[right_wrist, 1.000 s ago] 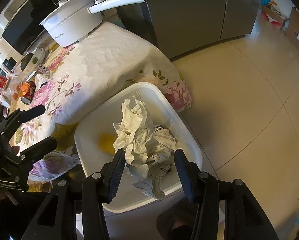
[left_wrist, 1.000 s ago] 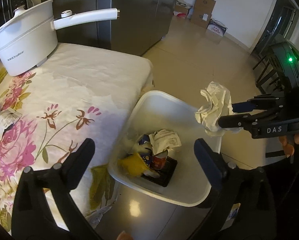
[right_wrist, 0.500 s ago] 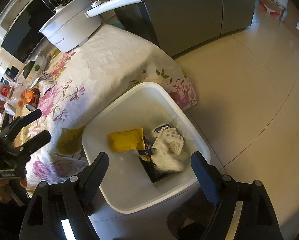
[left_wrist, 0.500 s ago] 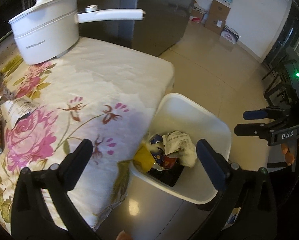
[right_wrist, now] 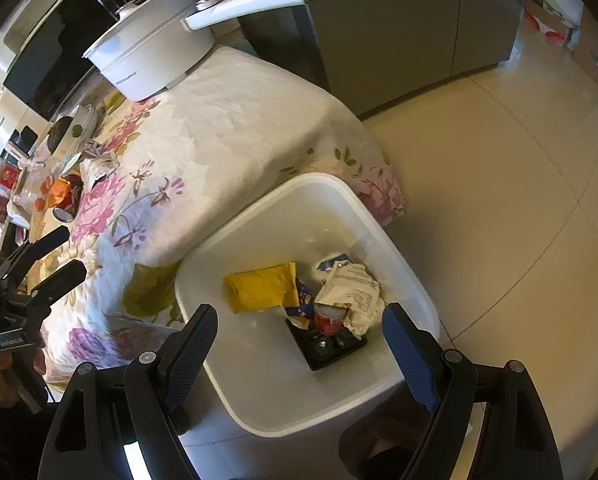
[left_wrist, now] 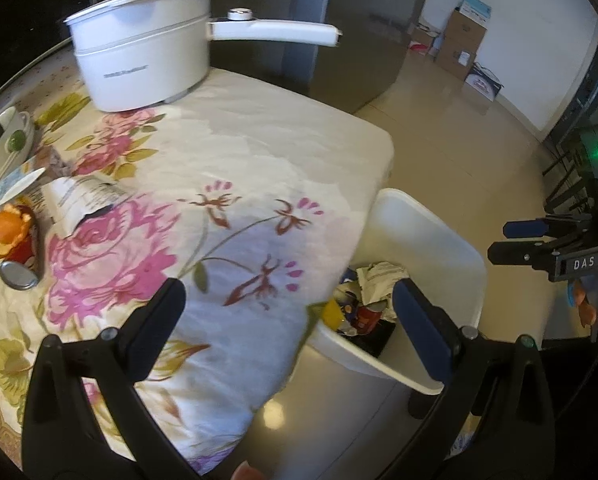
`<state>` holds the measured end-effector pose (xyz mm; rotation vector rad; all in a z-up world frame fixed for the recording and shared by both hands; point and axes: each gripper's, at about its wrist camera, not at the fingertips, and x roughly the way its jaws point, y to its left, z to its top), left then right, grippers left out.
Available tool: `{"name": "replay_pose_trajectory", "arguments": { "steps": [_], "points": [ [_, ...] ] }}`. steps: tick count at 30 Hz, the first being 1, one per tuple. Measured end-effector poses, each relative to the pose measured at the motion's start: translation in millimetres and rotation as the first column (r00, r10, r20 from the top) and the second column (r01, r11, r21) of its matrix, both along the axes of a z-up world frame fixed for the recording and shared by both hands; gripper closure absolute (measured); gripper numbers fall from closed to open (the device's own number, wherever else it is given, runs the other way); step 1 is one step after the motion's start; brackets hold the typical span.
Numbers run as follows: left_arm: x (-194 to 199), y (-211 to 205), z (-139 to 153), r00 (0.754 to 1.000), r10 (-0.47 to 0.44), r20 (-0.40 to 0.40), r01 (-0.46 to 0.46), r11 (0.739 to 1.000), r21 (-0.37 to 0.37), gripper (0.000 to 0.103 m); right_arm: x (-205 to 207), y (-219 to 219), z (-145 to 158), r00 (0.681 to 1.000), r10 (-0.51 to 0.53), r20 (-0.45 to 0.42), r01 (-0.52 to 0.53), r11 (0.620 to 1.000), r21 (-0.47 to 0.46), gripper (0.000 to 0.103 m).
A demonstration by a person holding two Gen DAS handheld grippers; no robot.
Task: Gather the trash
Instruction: 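Move both tools back over the table, then grasp the orange peel with the left tool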
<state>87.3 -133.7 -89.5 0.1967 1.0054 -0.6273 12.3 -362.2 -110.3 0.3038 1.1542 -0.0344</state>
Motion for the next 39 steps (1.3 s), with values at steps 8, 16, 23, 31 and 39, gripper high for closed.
{"name": "replay_pose_trajectory", "arguments": {
  "steps": [8, 16, 23, 31, 39],
  "points": [
    [26.8, 46.0, 4.0, 0.990, 0.137, -0.016, -0.137, 0.990, -0.024, 0.000, 25.9, 37.3, 15.0, 0.998, 0.054, 0.035, -0.054, 0.999, 0.000, 0.017],
    [75.0, 115.6, -4.5, 0.942, 0.335, -0.011, -0.335, 0.942, 0.005, 0.000, 55.6, 79.1, 19.3, 0.992, 0.119, 0.044, -0.119, 0.993, -0.013, 0.017],
    [115.6, 172.1, -23.6, 0.861, 0.505, 0.063, -0.508, 0.859, 0.060, 0.000, 82.2, 105.6, 13.9, 0.989, 0.144, 0.035, -0.144, 0.989, -0.013, 0.017],
    [152.0, 192.8, -35.5, 0.801, 0.593, 0.079, -0.596, 0.803, 0.025, 0.000, 107.6, 129.3, 2.5, 0.983, 0.184, 0.011, -0.184, 0.983, -0.023, 0.017],
    [168.5, 194.9, -39.2, 0.764, 0.638, 0.091, -0.640, 0.768, -0.017, 0.004, 114.9, 133.2, -5.5, 0.979, 0.202, 0.007, -0.201, 0.978, -0.056, 0.017]
  ]
}}
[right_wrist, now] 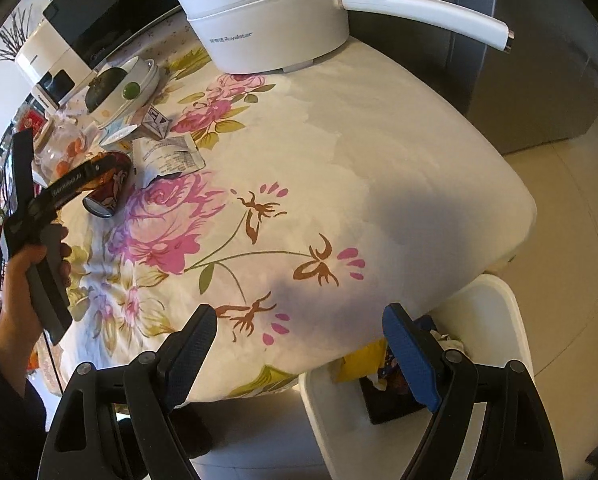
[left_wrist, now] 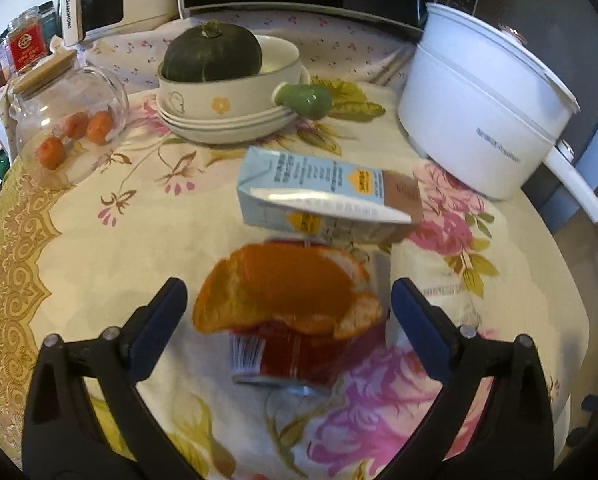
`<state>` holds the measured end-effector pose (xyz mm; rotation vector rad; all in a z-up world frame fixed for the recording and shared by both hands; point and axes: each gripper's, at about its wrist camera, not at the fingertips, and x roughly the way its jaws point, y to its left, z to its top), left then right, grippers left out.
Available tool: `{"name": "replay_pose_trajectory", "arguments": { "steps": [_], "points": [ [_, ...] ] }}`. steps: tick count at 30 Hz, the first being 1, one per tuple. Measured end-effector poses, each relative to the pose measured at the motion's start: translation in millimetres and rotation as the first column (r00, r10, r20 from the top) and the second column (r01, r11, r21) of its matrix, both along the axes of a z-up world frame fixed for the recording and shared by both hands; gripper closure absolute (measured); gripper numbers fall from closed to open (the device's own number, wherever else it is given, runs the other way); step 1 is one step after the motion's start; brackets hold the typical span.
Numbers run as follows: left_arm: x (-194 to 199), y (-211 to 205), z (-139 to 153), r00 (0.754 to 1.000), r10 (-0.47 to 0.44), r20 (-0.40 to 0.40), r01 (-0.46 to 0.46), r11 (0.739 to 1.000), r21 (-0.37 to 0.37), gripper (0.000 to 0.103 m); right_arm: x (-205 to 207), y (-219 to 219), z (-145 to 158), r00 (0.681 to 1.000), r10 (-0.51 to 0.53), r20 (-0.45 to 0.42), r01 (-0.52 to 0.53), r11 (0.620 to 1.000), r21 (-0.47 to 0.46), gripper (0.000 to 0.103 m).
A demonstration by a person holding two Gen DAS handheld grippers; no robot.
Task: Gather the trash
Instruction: 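Grasp the orange peel with the left tool, then grasp the white printed wrapper with the right tool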
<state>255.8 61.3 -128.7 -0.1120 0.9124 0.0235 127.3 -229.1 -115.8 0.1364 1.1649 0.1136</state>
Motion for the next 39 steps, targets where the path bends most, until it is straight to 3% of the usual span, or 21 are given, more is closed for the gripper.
{"name": "replay_pose_trajectory", "arguments": {
  "steps": [2, 4, 10, 18, 23, 33, 39],
  "points": [
    [1.6, 2.5, 0.3, 1.000, 0.011, 0.006, -0.011, 1.000, -0.011, 0.011, 1.3, -0.2, -1.7, 1.000, -0.004, -0.002, 0.004, 1.000, -0.005, 0.017],
    [3.5, 5.0, -1.7, 1.000, 0.005, -0.001, -0.005, 0.999, -0.040, 0.028, 1.8, -0.4, -3.7, 1.000, -0.009, -0.005, 0.009, 1.000, -0.012, 0.017],
    [-2.7, 10.6, 5.7, 1.000, 0.002, 0.031, 0.001, 0.997, -0.078, 0.054, 0.0, 2.1, -2.4, 1.000, -0.022, 0.012, 0.023, 0.999, -0.031, 0.017],
    [-20.9, 29.4, 16.9, 1.000, -0.018, -0.008, 0.016, 0.980, -0.198, 0.059, 15.9, 34.9, 6.6, 0.997, 0.021, 0.076, -0.017, 0.998, -0.055, 0.017],
    [-35.4, 38.4, 31.5, 0.999, -0.038, -0.001, 0.037, 0.979, -0.199, 0.059, 51.4, 84.4, 7.3, 0.982, 0.131, 0.139, -0.121, 0.990, -0.078, 0.017],
    [-54.3, 58.2, 47.3, 0.999, -0.037, -0.025, 0.031, 0.973, -0.228, 0.059, 141.0, 155.6, -17.3, 0.980, 0.122, 0.155, -0.131, 0.990, 0.043, 0.017],
    [-55.1, 62.4, 45.8, 0.998, -0.047, -0.033, 0.040, 0.979, -0.202, 0.059, 166.8, 190.8, -36.4, 0.982, 0.148, 0.115, -0.139, 0.987, -0.083, 0.017]
  ]
}}
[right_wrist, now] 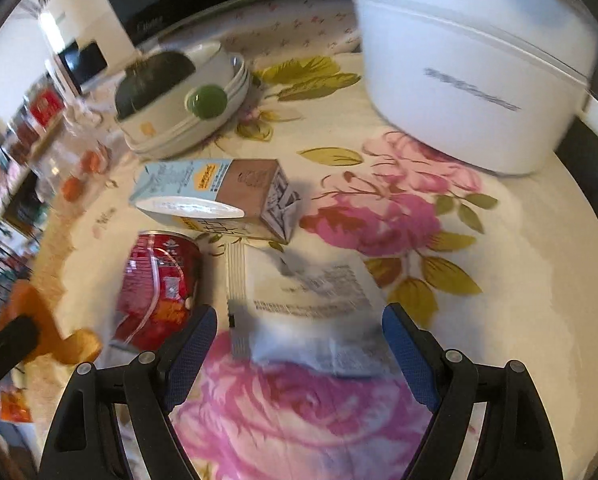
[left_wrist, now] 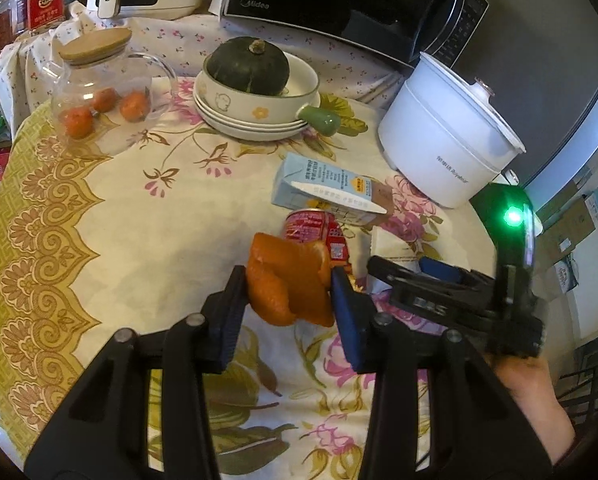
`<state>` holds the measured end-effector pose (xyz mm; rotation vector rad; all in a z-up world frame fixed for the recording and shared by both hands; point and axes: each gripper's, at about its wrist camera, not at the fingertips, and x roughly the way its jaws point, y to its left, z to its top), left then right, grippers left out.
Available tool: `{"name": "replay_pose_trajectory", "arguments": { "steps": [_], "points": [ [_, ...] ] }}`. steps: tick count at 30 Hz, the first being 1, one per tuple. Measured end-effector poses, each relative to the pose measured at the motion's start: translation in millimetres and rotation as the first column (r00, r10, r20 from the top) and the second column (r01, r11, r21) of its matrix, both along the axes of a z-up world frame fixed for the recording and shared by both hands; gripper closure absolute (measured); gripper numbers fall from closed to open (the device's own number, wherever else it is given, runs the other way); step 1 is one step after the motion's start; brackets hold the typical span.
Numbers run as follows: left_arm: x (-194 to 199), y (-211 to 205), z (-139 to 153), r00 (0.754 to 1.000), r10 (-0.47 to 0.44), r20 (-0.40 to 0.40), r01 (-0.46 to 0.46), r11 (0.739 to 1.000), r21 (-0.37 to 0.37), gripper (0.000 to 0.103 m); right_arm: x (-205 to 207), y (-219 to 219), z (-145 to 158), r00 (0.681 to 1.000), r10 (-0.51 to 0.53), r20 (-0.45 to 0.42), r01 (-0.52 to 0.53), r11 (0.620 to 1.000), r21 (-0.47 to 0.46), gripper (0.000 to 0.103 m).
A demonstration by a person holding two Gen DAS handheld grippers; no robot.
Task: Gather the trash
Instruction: 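Grasp the white printed wrapper with the right tool, then carry the orange peel and white wrapper with both tools toward the white bin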
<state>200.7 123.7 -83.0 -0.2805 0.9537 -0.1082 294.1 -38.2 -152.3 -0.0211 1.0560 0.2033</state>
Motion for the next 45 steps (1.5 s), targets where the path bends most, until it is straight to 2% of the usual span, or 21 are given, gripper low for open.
{"name": "replay_pose_trajectory", "arguments": {
  "steps": [6, 7, 8, 9, 10, 13, 17, 25, 33, 37, 40, 45],
  "points": [
    [-1.9, 3.9, -4.7, 1.000, 0.006, -0.014, -0.006, 1.000, -0.002, 0.059, 3.4, 0.3, -2.8, 1.000, -0.022, 0.018, 0.022, 1.000, -0.011, 0.021],
    [-2.5, 3.4, -4.8, 1.000, 0.004, -0.015, -0.004, 1.000, 0.000, 0.059, 2.0, -0.7, -1.9, 1.000, -0.011, 0.017, 0.011, 1.000, -0.007, 0.030],
    [-3.3, 2.6, -5.1, 1.000, 0.000, -0.016, 0.000, 1.000, 0.002, 0.059, 1.1, -1.3, -0.9, 1.000, 0.004, 0.012, -0.004, 1.000, -0.013, 0.044],
    [-4.1, 1.7, -5.2, 1.000, -0.003, -0.016, 0.003, 1.000, 0.003, 0.059, -1.4, -2.8, 1.2, 1.000, 0.021, 0.011, -0.020, 1.000, -0.020, 0.048],
    [-4.9, 0.6, -5.1, 1.000, -0.007, -0.016, 0.007, 1.000, 0.004, 0.059, -2.7, -4.5, 2.1, 1.000, 0.031, 0.002, -0.031, 0.999, -0.021, 0.059],
    [-7.6, -4.1, -3.2, 1.000, -0.019, -0.017, 0.019, 1.000, -0.001, 0.059, -12.4, -11.8, 6.8, 0.999, 0.052, -0.002, -0.052, 0.998, -0.025, 0.067],
    [-11.6, -12.9, 1.3, 0.999, -0.045, -0.009, 0.045, 0.999, 0.000, 0.059, -28.7, -27.3, 16.3, 0.998, 0.059, 0.014, -0.059, 0.998, -0.026, 0.072],
    [-19.9, -39.2, 11.4, 0.994, -0.110, 0.012, 0.110, 0.994, 0.011, 0.059, -69.3, -64.9, 35.5, 0.998, 0.050, 0.030, -0.049, 0.998, -0.028, 0.074],
    [-33.0, -77.1, 20.8, 0.984, -0.178, 0.020, 0.178, 0.984, -0.030, 0.059, -124.7, -110.9, 53.4, 0.998, 0.035, 0.047, -0.033, 0.999, -0.024, 0.075],
    [-46.4, -108.1, 24.7, 0.968, -0.249, 0.027, 0.250, 0.968, -0.022, 0.059, -153.8, -135.9, 61.0, 0.998, 0.022, 0.058, -0.022, 1.000, -0.009, 0.075],
    [-56.8, -129.8, 24.9, 0.954, -0.300, 0.024, 0.301, 0.953, -0.044, 0.059, -174.5, -156.1, 65.9, 0.998, 0.005, 0.063, -0.006, 1.000, 0.014, 0.075],
    [-70.5, -171.7, 21.6, 0.917, -0.398, 0.025, 0.399, 0.917, -0.018, 0.059, -206.8, -192.3, 69.8, 0.997, -0.043, 0.059, 0.041, 0.998, 0.048, 0.075]
  ]
}}
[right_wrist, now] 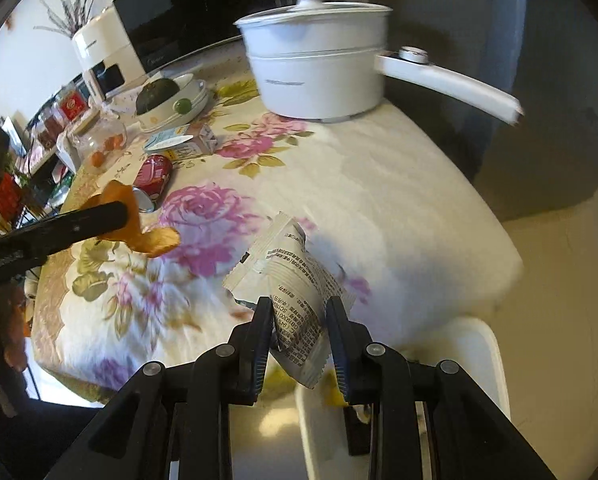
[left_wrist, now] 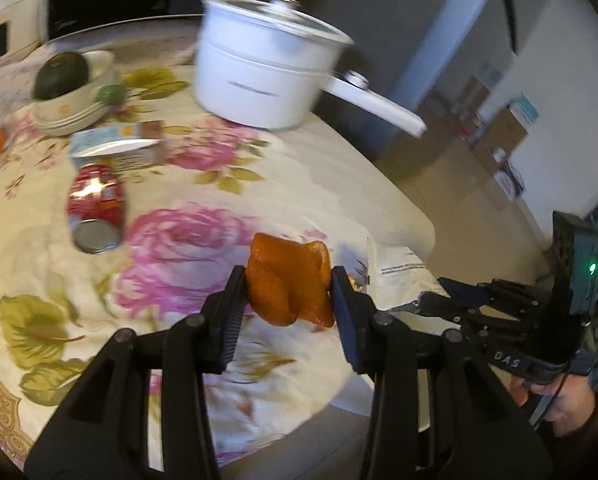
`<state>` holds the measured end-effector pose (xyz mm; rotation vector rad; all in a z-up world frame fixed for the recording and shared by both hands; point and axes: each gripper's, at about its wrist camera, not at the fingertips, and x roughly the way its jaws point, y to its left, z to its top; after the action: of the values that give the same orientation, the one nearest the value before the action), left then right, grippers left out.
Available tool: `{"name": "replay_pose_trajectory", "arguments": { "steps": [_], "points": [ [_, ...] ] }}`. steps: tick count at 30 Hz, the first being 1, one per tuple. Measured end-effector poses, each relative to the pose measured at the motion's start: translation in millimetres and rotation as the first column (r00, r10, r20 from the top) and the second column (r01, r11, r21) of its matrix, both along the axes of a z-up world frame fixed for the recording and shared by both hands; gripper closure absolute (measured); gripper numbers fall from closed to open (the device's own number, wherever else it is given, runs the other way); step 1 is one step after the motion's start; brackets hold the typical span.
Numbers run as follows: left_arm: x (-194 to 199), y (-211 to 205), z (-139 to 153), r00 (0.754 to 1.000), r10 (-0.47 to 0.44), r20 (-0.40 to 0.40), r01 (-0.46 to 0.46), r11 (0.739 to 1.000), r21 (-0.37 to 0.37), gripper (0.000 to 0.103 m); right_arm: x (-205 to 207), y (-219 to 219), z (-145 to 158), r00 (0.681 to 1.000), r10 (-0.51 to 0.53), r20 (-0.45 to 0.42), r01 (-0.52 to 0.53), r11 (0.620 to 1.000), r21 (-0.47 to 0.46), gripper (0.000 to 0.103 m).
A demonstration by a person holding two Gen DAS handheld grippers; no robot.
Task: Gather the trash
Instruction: 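Carry the orange peel and white wrapper with both tools toward the white bin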
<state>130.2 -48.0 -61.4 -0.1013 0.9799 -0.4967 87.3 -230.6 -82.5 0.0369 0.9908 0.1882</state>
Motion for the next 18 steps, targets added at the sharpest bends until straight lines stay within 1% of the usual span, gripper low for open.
{"name": "replay_pose_trajectory", "arguments": {
  "steps": [4, 7, 10, 15, 18],
  "points": [
    [-10.8, -24.8, -6.0, 0.998, -0.065, 0.006, 0.064, 0.997, 0.033, 0.059, -23.8, -24.4, 2.6, 1.000, -0.028, -0.013, 0.028, 1.000, 0.009, 0.075],
    [-18.8, -45.0, -12.4, 0.992, -0.129, 0.006, 0.128, 0.989, 0.071, 0.059, -42.5, -41.2, 0.5, 0.999, -0.041, -0.022, 0.041, 0.999, -0.006, 0.075],
    [-25.7, -59.7, -16.3, 0.985, -0.172, 0.002, 0.171, 0.981, 0.093, 0.059, -57.6, -58.6, -4.5, 0.998, -0.057, -0.039, 0.056, 0.998, -0.009, 0.075],
    [-42.0, -89.9, -25.2, 0.966, -0.257, -0.003, 0.256, 0.959, 0.121, 0.059, -73.1, -88.7, -19.0, 0.989, -0.117, -0.091, 0.117, 0.993, -0.002, 0.075],
    [-53.7, -110.3, -32.9, 0.949, -0.316, -0.008, 0.313, 0.939, 0.141, 0.059, -80.0, -106.9, -28.9, 0.980, -0.154, -0.125, 0.155, 0.988, -0.003, 0.075]
  ]
}}
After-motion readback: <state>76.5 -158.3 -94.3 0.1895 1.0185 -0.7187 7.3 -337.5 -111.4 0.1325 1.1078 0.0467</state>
